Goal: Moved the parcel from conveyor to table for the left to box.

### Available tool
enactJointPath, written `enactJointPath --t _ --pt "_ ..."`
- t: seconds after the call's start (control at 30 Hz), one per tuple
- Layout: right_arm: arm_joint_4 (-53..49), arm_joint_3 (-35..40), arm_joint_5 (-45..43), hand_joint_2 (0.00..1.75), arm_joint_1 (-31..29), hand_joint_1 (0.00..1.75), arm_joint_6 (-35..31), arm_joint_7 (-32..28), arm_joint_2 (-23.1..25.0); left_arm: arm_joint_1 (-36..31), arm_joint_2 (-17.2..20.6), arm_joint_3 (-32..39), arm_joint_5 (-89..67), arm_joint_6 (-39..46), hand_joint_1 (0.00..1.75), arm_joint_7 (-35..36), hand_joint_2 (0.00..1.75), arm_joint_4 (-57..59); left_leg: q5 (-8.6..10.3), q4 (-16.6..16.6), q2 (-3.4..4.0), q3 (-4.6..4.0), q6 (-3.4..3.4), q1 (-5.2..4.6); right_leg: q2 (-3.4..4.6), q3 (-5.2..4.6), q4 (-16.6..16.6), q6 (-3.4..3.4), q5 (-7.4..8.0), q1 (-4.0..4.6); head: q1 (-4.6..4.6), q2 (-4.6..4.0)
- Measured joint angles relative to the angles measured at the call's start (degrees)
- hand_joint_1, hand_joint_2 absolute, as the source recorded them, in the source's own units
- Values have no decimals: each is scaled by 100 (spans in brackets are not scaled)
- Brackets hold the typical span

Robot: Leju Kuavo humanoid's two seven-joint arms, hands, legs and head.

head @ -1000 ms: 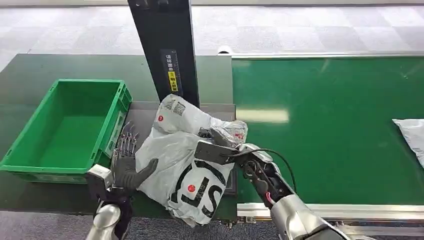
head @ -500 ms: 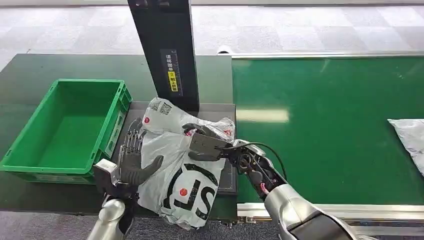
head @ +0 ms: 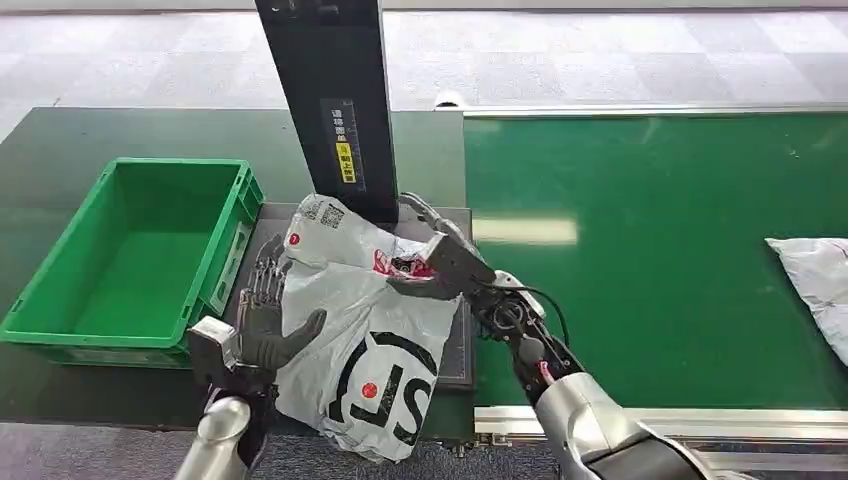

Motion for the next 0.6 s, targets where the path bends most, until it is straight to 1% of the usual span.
enactJointPath --t 0.13,0.2,0.3,0.43,0.5,0.6 --pt "-632 -160 -260 0 295 0 -168 -98 -70 24 2 7 20 52 0 -2 175 -2 0 0 -2 0 0 0 0 0 0 0 0 0 0 -2" --pt "-1021 -262 -563 0 490 0 -192 -177 -92 65 2 11 37 72 0 -26 175 -4 0 -1 -2 0 0 0 0 0 0 0 0 0 0 -2" --pt "-1476 -439 -1153 0 723 0 37 -171 -103 81 2 17 46 103 0 -55 175 -7 0 -1 -1 -1 0 0 0 0 0 0 0 0 0 0" --pt "-2079 -618 -1906 0 1032 0 391 186 -125 103 11 24 83 190 0 -55 175 -24 0 -1 -1 -1 0 0 0 2 0 0 -1 0 0 0" --pt "-2392 -655 -2154 0 1210 0 354 493 -153 180 22 44 111 225 0 -55 175 -72 -1 -1 0 0 0 0 0 0 0 0 -1 0 0 0" --pt "-2814 -684 -2461 0 1484 0 169 740 -240 291 35 63 111 232 0 -55 175 -135 -1 -1 -5 -2 0 0 -1 0 -1 0 -2 0 0 0"
